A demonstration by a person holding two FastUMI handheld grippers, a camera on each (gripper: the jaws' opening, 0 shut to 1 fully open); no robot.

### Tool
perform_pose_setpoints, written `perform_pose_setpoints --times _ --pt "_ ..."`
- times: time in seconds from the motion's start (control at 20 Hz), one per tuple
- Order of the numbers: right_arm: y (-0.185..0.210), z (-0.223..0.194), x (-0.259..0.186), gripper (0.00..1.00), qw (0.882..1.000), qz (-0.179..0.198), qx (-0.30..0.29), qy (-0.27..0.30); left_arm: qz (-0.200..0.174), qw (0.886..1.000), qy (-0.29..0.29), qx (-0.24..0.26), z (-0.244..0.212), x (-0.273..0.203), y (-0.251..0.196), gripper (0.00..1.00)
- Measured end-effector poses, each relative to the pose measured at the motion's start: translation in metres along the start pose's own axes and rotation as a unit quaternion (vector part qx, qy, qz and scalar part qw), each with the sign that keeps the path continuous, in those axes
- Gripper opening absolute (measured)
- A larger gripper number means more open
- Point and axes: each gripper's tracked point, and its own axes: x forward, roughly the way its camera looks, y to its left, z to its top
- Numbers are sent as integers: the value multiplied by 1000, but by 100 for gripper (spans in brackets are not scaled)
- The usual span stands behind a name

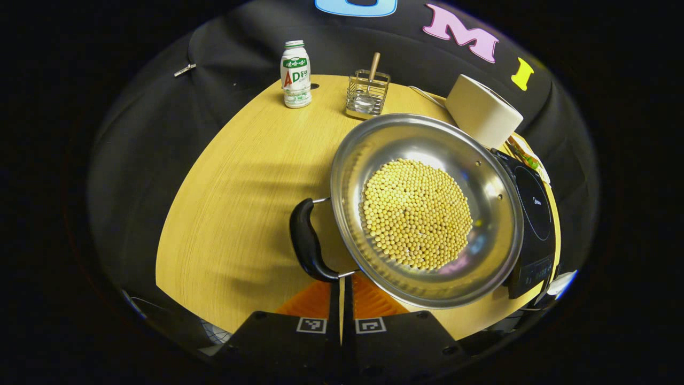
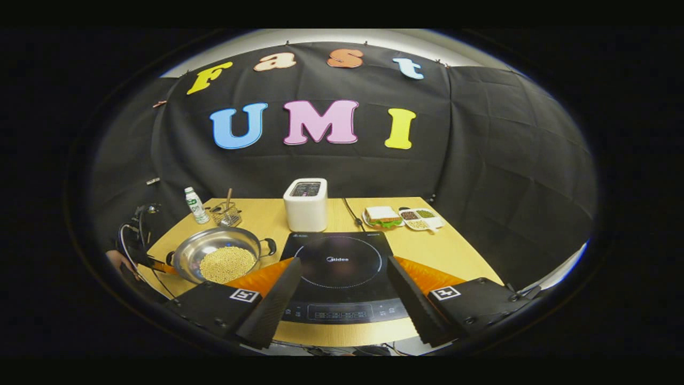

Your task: First push the handle of the pot to place it horizontally, then grasp the pot with both hands and set it on the induction cooktop.

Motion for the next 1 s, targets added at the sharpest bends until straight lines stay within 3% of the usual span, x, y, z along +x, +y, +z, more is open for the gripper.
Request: perform_pose_setpoints --times 0.3,1.0 --pt "-7 -1 0 100 1000 -8 5 4 7 1000 -3 -20 21 11 14 5" --pt "-18 -11 -4 100 999 -27 7 17 24 1000 -7 -3 60 39 40 5"
